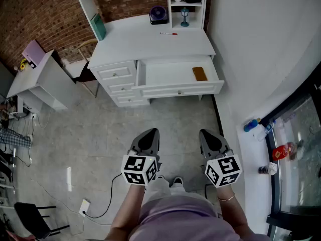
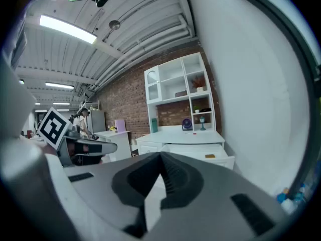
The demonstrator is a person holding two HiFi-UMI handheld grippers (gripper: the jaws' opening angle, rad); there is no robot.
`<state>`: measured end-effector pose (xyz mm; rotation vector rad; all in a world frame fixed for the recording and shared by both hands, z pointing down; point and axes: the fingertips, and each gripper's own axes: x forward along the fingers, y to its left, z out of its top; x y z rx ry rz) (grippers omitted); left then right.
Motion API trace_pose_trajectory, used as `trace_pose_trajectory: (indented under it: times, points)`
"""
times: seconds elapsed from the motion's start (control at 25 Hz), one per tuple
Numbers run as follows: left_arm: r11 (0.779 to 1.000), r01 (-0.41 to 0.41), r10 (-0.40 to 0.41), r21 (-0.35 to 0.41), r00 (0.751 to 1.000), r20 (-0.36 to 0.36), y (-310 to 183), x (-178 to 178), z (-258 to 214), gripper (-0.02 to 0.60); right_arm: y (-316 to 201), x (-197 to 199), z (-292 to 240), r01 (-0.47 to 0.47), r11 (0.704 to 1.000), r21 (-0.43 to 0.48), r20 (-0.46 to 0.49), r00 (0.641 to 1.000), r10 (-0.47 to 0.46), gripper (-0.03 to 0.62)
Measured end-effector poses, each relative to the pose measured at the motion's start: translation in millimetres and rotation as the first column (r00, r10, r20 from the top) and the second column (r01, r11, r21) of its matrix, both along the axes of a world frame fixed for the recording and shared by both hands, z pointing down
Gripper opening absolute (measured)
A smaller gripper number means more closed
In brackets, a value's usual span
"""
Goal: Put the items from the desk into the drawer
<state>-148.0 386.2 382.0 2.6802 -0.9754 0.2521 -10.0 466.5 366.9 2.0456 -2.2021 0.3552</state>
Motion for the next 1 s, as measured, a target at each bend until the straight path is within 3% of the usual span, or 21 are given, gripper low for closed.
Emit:
trace_pose_trajectory:
  times: [0.48,1.0]
  points:
    - [1.0,0.025,-0.025,0.012,1.0,-0.011,2.5,7.5,-5.4,-0.002,9.1,16.2,-5.1,-0.021,0.999,0.035,0.036,0.999,0.02,0.003]
    - [1.0,-0.015,0.015,-0.001,1.0,0.013,-41.4,35.6,7.6,-0.002,-36.5,36.9,1.8,-0.012,1.0,0.008,0.035,0.999,0.011,0.135]
